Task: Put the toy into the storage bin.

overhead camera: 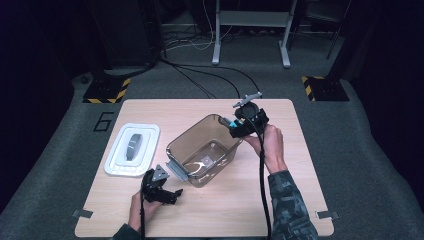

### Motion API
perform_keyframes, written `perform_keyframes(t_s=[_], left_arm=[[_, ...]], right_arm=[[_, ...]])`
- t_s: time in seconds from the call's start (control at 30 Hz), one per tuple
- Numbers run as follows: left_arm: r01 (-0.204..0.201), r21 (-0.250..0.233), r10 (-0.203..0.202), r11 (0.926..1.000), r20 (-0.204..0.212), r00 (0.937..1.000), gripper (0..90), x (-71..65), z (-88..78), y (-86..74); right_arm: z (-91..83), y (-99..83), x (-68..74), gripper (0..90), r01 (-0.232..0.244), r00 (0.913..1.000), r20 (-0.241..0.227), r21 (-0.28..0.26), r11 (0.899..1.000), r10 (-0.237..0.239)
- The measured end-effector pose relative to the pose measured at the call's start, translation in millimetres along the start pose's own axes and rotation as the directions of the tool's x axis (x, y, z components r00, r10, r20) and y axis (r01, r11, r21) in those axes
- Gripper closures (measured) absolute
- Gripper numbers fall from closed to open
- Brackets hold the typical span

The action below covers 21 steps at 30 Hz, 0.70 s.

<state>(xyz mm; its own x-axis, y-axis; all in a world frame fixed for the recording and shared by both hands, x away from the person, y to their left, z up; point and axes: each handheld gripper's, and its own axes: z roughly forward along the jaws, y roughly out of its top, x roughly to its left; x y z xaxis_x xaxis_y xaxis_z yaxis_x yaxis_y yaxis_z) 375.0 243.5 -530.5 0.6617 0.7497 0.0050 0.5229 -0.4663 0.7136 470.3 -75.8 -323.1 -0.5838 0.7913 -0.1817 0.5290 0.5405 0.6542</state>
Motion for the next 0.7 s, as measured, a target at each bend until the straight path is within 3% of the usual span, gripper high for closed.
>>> perform_keyframes(t_s=[0.2,0.7], left_arm=[[0.000,0.001,0.000,1.0000,0.001,1.0000,1.1,0.0,-0.1,0.0],[0.003,-0.003,-0.003,1.0000,0.001,1.0000,1.4,-0.3,0.1,-0.1]], right_arm=[[4.9,10.8,3.8,24.3,0.026,0.9996,-0.009,-0.011,1.000,-0.026],[23.4,30.2,15.3,24.3,0.037,0.9984,-0.043,-0.004,0.999,-0.037]])
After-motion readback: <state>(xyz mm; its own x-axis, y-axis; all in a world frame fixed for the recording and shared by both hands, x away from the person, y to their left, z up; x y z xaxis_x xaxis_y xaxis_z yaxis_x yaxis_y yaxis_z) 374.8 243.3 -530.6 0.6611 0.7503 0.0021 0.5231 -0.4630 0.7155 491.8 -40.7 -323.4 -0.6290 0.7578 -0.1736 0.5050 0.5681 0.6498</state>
